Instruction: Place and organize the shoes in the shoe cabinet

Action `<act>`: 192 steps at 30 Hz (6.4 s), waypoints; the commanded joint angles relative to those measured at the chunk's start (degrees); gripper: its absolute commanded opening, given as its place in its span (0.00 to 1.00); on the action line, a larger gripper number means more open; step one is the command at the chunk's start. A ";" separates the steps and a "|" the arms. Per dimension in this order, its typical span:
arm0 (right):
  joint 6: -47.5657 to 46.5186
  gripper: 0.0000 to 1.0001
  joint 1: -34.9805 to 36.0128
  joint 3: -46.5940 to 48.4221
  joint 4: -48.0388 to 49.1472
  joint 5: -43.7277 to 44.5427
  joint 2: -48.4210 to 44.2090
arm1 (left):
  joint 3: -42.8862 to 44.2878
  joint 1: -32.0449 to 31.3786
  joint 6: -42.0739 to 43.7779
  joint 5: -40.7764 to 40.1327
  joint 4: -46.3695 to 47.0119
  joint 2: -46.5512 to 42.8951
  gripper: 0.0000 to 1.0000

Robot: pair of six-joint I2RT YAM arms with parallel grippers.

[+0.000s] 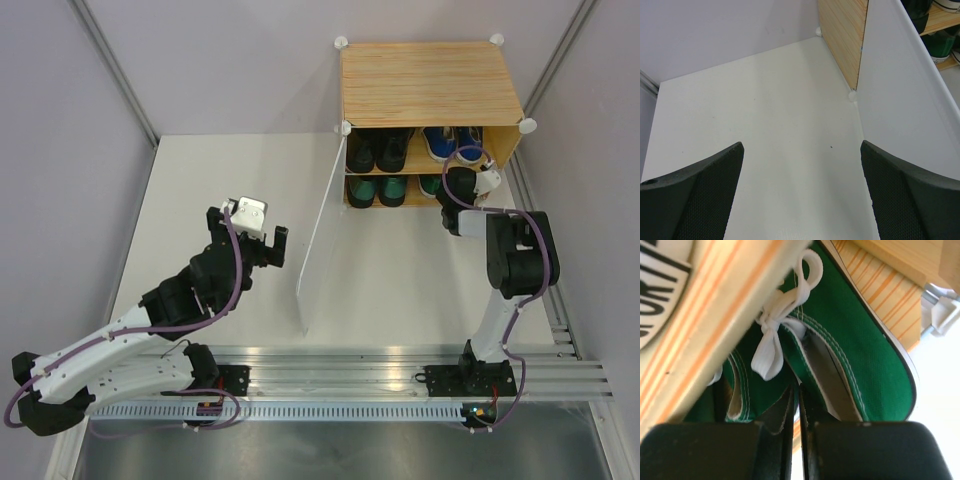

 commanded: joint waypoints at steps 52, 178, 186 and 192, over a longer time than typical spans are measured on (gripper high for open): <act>-6.06 0.20 0.39 -17.78 0.76 -8.76 -23.51 | 0.49 0.15 1.11 1.77 0.31 -1.02 1.00; -9.83 0.32 -9.89 -17.98 -20.23 -30.11 -39.31 | 1.36 5.15 -4.84 -6.59 -0.47 2.84 1.00; -14.05 0.53 -9.89 -9.53 -34.82 -25.81 -59.90 | 6.72 29.15 -20.41 15.55 -8.98 4.78 1.00; -14.86 0.71 -9.36 -13.91 -38.01 -22.83 -71.51 | 4.46 33.11 -24.21 21.55 -11.11 3.56 1.00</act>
